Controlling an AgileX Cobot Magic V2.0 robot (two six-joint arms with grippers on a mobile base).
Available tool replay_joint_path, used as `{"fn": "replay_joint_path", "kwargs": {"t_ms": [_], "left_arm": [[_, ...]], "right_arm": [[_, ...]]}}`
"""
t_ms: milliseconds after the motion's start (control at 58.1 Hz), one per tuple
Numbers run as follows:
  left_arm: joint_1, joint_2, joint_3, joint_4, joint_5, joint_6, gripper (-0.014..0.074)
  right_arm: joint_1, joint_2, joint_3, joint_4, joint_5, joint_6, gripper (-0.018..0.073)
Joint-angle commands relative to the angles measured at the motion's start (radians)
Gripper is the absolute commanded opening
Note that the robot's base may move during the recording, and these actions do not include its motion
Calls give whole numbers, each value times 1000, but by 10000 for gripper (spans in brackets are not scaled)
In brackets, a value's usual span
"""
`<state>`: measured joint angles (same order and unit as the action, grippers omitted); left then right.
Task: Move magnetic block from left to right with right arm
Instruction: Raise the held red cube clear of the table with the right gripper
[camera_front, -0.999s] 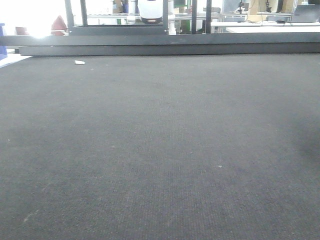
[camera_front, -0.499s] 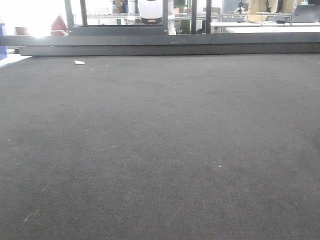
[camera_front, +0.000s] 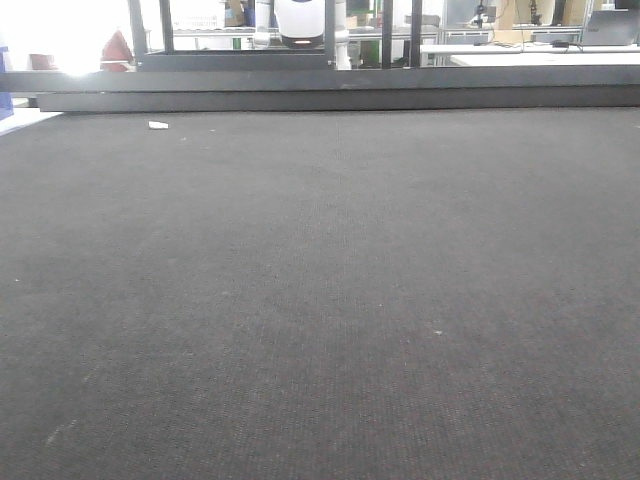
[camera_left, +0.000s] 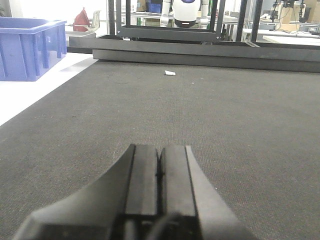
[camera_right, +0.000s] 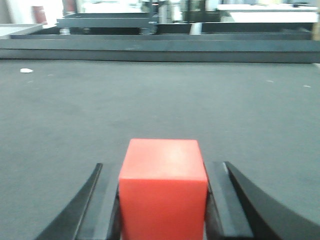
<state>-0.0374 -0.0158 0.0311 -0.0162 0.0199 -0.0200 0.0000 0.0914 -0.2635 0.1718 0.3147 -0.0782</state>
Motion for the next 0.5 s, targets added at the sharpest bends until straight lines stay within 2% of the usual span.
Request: {"fn": "replay_joint_path", "kwargs": {"t_ms": [0,482], "left_arm": [[-7,-7,10,-6,-83,-1,-117],[-7,-7,10,-6,-83,-1,-117]], "right_arm": [[-14,3,-27,7,-78,-1,380],[-14,3,-27,7,-78,-1,380]]}}
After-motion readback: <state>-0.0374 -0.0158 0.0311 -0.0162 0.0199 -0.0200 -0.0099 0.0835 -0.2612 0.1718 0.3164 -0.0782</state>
